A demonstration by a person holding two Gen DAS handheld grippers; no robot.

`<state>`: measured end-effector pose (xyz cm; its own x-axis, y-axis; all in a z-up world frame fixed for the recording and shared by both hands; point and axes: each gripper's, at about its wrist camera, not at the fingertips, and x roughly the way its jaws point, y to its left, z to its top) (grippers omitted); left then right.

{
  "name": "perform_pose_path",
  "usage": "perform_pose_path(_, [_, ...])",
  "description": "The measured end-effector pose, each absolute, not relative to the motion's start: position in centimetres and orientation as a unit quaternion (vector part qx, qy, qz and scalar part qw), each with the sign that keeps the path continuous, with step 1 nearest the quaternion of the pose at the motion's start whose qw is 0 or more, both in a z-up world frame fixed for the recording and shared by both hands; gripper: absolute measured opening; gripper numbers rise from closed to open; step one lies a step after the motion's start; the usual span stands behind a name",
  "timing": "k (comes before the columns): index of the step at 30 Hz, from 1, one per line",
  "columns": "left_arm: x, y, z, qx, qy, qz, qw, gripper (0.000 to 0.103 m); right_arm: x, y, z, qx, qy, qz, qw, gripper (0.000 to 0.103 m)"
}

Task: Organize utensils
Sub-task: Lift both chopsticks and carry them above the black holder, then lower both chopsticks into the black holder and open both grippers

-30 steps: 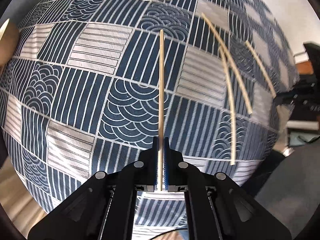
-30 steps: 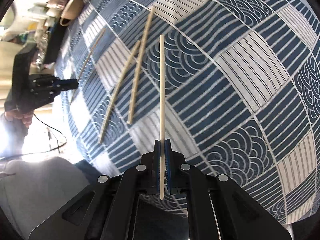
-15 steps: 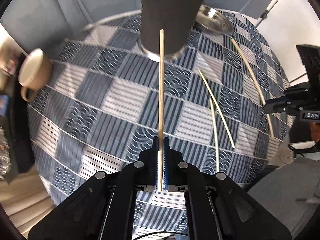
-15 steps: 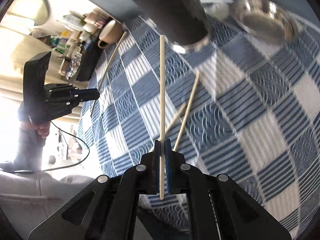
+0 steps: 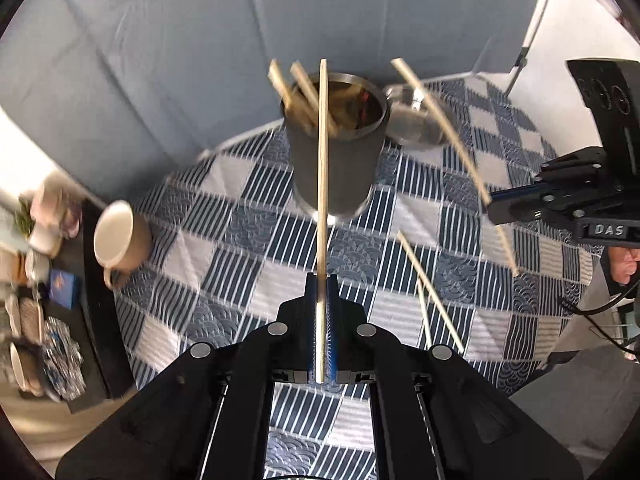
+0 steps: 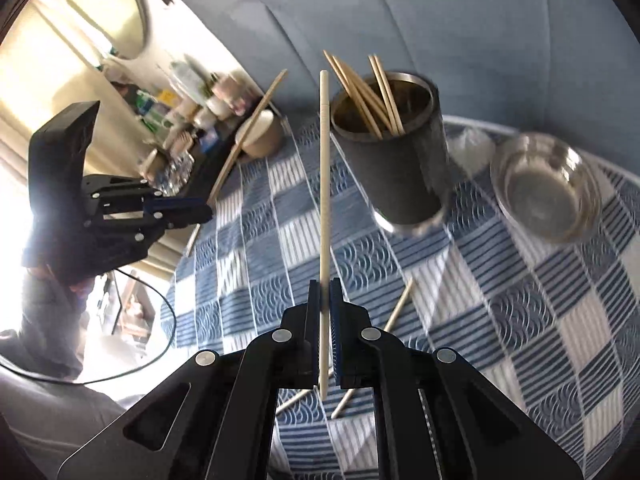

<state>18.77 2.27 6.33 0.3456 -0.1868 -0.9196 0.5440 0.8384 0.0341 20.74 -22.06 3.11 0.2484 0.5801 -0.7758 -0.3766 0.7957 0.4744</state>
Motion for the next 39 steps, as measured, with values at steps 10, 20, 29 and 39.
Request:
perform_pose_path(10, [22.2, -0.5, 9.7, 0.170, 0.478, -0.236, 0.829, 0.005, 24.6, -23.5, 5.8, 0.111, 0.495, 0.296, 0.809, 0.005])
perform_pose_path(20, [27.2, -2.0, 10.2, 0.149, 0.469, -0.242, 0.836, 0.005, 30.1, -25.2, 7.1, 0.129, 0.471, 0.284, 0.825, 0.005])
perform_pose_path(29, [30.8, -3.0, 10.1, 0.096, 0.435, -0.259, 0.857, 0.005, 34.4, -24.6, 7.8, 0.115, 0.434, 0.293, 0.844, 0.005])
perform_pose_path(39, [31.8, -3.2, 7.2, 0.029, 0.390, -0.274, 0.879, 0.005, 36.8, -23.3, 4.5, 0.113, 0.428, 0.289, 0.849, 0.005])
